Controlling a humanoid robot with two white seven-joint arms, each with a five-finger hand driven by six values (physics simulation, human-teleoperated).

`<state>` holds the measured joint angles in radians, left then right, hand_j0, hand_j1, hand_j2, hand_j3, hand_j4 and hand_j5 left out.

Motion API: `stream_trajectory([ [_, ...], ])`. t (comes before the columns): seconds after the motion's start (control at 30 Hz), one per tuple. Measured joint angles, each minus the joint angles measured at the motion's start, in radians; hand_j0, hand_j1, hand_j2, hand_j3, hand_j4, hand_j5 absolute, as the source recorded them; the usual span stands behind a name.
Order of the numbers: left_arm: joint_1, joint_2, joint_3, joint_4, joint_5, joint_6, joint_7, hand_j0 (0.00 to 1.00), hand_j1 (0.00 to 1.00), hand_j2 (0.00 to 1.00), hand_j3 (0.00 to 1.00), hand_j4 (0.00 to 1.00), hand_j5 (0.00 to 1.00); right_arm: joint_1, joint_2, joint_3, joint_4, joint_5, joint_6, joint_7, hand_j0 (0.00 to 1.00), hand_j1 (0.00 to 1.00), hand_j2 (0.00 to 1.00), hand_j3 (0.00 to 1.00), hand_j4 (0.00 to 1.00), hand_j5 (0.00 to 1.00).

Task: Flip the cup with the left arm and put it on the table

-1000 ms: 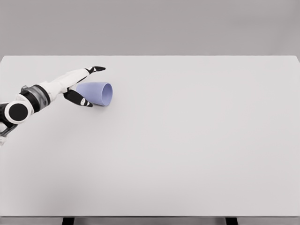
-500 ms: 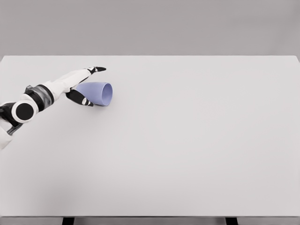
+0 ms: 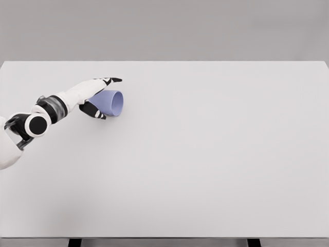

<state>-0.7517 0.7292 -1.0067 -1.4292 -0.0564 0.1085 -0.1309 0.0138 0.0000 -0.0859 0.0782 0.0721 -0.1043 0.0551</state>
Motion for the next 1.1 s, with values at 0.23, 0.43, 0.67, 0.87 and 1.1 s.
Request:
stream_trajectory([
  [0.23, 0.002, -0.022, -0.002, 0.025, -0.011, 0.003, 0.000, 1.00, 1.00, 1.00, 1.00, 1.00, 1.00, 0.000, 0.000, 0.000, 0.000, 0.000, 0.000, 0.000, 1.00, 1.00, 1.00, 1.00, 1.00, 1.00],
  [0.43, 0.002, -0.027, -0.002, 0.029, -0.016, 0.005, 0.000, 1.00, 1.00, 1.00, 1.00, 1.00, 1.00, 0.000, 0.000, 0.000, 0.000, 0.000, 0.000, 0.000, 1.00, 1.00, 1.00, 1.00, 1.00, 1.00],
  [0.67, 0.002, -0.028, -0.006, 0.047, -0.018, 0.004, 0.001, 1.00, 1.00, 1.00, 1.00, 1.00, 1.00, 0.000, 0.000, 0.000, 0.000, 0.000, 0.000, 0.000, 1.00, 1.00, 1.00, 1.00, 1.00, 1.00],
  [0.87, 0.002, -0.033, -0.006, 0.060, -0.018, 0.004, 0.002, 1.00, 1.00, 1.00, 1.00, 1.00, 1.00, 0.000, 0.000, 0.000, 0.000, 0.000, 0.000, 0.000, 1.00, 1.00, 1.00, 1.00, 1.00, 1.00],
  [1.1, 0.002, -0.055, -0.006, 0.075, -0.022, 0.005, 0.002, 0.94, 0.94, 0.94, 0.94, 0.94, 0.94, 0.000, 0.000, 0.000, 0.000, 0.000, 0.000, 0.000, 1.00, 1.00, 1.00, 1.00, 1.00, 1.00],
])
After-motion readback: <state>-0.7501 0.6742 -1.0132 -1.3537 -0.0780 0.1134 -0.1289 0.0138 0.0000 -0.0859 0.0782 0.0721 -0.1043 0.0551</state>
